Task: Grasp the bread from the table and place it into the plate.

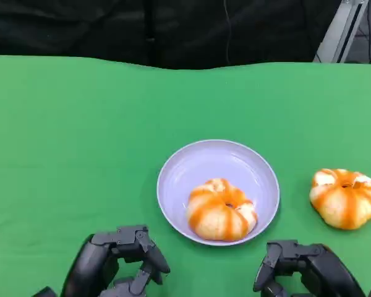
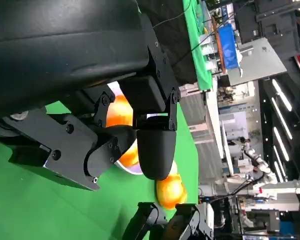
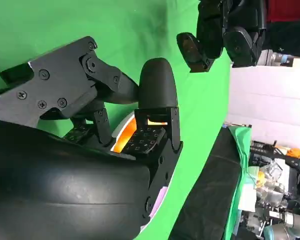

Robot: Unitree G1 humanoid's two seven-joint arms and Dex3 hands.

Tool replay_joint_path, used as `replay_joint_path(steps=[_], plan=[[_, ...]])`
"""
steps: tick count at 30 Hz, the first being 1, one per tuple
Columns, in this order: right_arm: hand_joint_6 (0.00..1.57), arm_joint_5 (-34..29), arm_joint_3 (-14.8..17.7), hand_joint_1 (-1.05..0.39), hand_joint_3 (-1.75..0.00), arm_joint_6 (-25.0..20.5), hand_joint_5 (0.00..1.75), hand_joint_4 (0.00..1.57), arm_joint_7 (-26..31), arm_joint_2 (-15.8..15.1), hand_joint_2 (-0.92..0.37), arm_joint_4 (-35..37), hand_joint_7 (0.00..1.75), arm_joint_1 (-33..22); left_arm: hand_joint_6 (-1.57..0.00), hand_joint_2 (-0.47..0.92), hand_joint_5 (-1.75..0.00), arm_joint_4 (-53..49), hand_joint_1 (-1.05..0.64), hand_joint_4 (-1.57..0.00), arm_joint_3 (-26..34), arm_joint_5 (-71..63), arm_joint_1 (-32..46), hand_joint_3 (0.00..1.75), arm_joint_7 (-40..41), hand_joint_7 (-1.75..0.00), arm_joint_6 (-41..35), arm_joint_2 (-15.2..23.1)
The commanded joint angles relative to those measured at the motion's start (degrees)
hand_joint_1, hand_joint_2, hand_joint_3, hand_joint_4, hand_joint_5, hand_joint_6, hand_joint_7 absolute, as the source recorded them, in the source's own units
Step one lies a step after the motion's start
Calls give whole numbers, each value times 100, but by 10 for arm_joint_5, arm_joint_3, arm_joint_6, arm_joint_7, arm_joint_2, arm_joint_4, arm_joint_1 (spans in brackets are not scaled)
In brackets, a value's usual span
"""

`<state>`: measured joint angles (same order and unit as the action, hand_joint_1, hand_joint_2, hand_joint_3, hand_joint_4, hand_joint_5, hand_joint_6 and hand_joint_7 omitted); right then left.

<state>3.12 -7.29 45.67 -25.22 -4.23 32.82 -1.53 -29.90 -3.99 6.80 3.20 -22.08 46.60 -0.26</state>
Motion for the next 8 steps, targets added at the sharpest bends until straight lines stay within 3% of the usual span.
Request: replay_joint_path(steps=[1, 8], plan=[[87, 3, 4, -9, -96, 5, 143, 85, 0, -8, -62, -4, 117, -6, -100, 56, -151, 9, -5, -88, 3, -2, 4, 108, 7, -116, -4, 4], [87, 15, 7, -9, -96, -6, 144, 85, -11, -17, -62, -19, 117, -10, -94, 52, -155, 12, -6, -86, -9, -9, 2, 120, 9, -124, -5, -7]])
